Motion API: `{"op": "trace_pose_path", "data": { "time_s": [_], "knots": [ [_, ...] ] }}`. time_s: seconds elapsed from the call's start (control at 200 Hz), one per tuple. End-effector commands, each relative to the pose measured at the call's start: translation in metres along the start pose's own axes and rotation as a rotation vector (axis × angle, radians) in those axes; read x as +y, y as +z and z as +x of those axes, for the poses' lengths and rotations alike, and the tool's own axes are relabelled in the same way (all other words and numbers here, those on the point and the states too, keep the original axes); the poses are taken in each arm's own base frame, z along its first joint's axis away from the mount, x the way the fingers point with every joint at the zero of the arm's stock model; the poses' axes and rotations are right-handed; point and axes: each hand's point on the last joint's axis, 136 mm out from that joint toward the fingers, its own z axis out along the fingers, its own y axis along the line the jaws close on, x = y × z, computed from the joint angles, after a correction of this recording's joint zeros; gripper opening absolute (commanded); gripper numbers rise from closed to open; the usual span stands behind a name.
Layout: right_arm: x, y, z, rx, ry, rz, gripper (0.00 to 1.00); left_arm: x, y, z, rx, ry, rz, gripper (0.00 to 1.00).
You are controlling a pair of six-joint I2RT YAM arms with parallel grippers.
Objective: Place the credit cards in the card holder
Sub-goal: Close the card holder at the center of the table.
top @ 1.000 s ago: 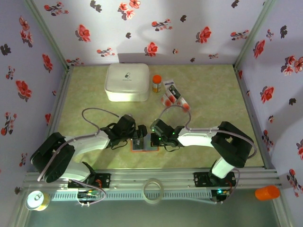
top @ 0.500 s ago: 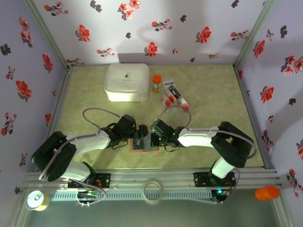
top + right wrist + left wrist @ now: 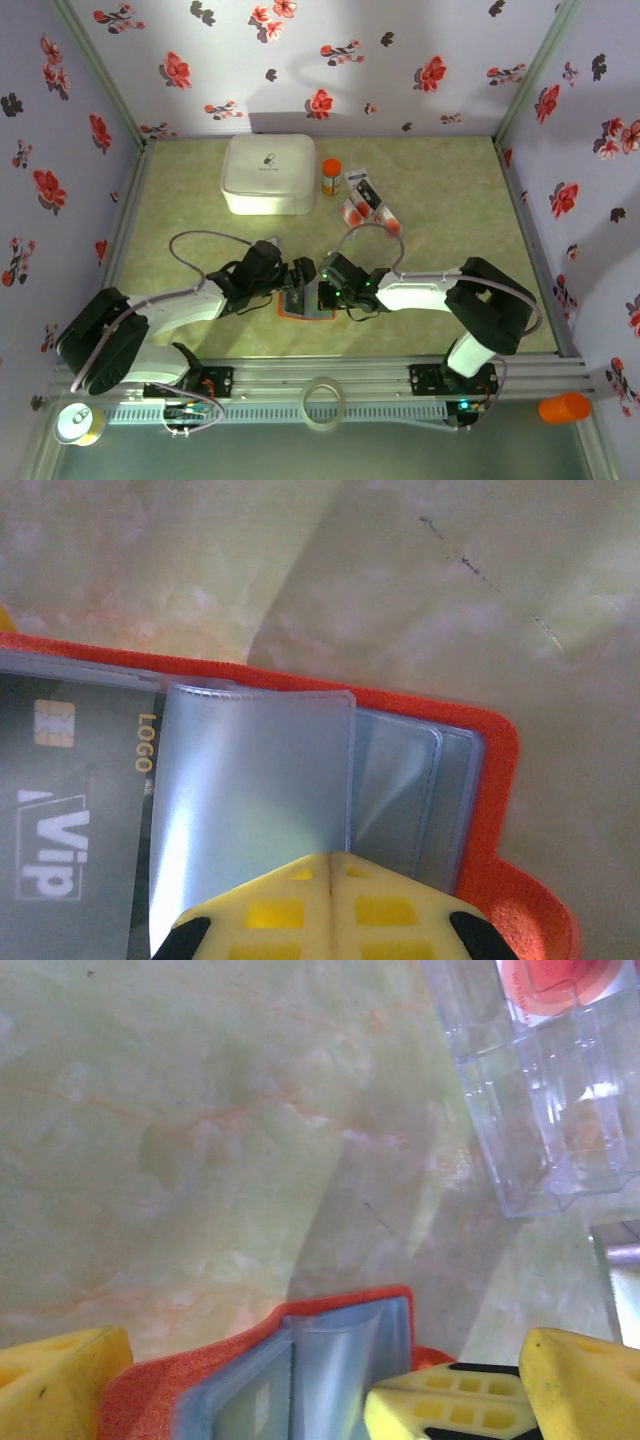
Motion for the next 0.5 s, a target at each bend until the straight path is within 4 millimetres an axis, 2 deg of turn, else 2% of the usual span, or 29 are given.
{"op": "trace_pose_path", "data": {
  "time_s": [0.0, 0.155, 0.335, 0.495],
  "knots": [
    [-0.039, 0.009, 0.036, 0.121, 0.029, 0.124, 0.00, -0.027, 0.000, 0.004, 0.017, -0.027, 0.117, 1.00],
    [-0.026, -0.003, 0.024, 0.095, 0.008, 0.102, 0.02, -0.030, 0.001, 0.005, 0.017, -0.030, 0.129, 1.00],
    [-0.010, -0.032, 0.002, 0.036, -0.021, 0.073, 0.12, -0.029, 0.000, 0.004, 0.010, -0.029, 0.124, 1.00],
    [-0.012, -0.058, -0.011, -0.017, -0.023, 0.077, 0.14, -0.027, 0.001, 0.005, 0.009, -0.029, 0.117, 1.00]
  ]
}}
